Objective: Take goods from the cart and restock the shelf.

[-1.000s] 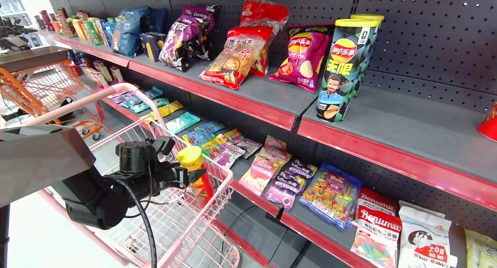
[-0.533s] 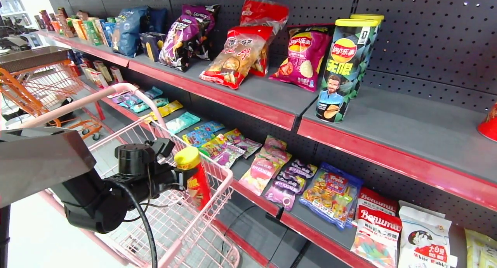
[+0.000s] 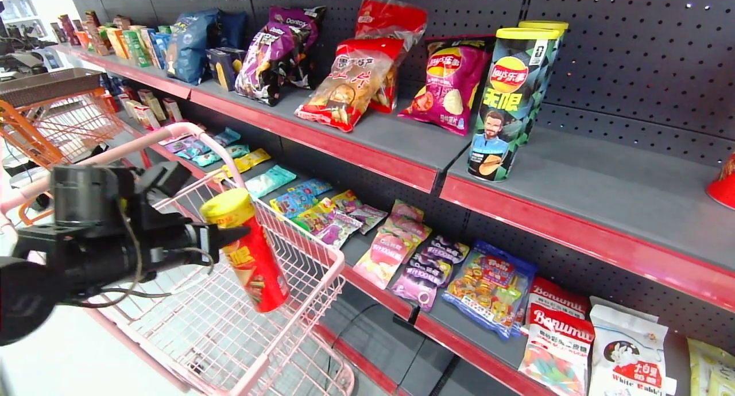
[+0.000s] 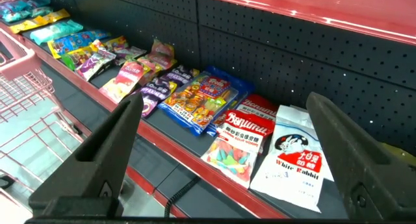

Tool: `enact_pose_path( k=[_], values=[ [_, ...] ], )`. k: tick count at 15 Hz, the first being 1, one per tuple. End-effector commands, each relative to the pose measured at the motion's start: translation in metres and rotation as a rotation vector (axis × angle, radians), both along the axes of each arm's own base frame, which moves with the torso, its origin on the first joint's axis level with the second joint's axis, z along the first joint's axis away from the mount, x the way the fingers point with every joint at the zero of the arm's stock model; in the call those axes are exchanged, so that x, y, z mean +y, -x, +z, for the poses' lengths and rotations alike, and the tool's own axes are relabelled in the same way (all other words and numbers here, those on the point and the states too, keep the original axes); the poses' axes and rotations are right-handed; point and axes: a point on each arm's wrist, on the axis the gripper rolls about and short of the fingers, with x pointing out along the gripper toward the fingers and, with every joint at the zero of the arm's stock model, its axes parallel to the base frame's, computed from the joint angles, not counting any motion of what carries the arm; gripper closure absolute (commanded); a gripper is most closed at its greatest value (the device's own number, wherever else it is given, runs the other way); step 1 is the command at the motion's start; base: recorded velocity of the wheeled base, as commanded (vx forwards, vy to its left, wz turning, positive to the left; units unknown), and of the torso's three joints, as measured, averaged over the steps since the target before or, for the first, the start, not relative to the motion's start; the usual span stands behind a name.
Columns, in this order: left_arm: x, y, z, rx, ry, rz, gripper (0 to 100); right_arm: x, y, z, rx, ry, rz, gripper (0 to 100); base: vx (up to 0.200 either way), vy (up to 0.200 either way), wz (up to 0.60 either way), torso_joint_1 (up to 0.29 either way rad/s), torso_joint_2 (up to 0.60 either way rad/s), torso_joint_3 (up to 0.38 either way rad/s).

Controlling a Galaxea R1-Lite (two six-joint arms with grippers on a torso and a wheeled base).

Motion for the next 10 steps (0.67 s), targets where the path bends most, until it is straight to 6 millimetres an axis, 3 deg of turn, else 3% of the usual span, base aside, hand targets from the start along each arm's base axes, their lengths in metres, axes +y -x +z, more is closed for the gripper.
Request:
enact_pose_path(
  k=[1, 2, 3, 4, 6, 8, 10],
  values=[
    [0.021, 0.132, 0.109, -0.28, 0.06, 0.024, 100, 0.0, 0.0, 0.0, 0.001, 0.0, 0.001, 0, 0.0, 0.0, 0.0, 0.0, 0.0, 0.0],
    [0.023, 0.158, 0.114, -0.334, 0.047, 0.023, 100, 0.0, 0.0, 0.0, 0.0, 0.0, 0.001, 0, 0.0, 0.0, 0.0, 0.0, 0.0, 0.0],
    [0.025, 0.17, 0.114, -0.352, 0.039, 0.025, 100, 0.0, 0.0, 0.0, 0.0, -0.002, 0.0, 0, 0.0, 0.0, 0.0, 0.0, 0.0, 0.0],
    [0.029, 0.199, 0.111, -0.387, 0.009, 0.055, 100, 0.0, 0.0, 0.0, 0.0, -0.002, 0.0, 0, 0.0, 0.0, 0.0, 0.0, 0.0, 0.0],
    [0.032, 0.236, 0.089, -0.44, -0.038, 0.058, 100, 0.0, 0.0, 0.0, 0.0, 0.0, 0.001, 0, 0.0, 0.0, 0.0, 0.0, 0.0, 0.0],
    [0.034, 0.255, 0.068, -0.483, -0.111, 0.115, 100, 0.0, 0.0, 0.0, 0.0, 0.0, 0.001, 0, 0.0, 0.0, -0.6, 0.002, 0.0, 0.005],
    [0.034, 0.26, 0.064, -0.49, -0.143, 0.123, 100, 0.0, 0.0, 0.0, 0.0, -0.002, 0.0, 0, 0.0, 0.0, -0.6, -0.005, 0.0, 0.012]
  ],
)
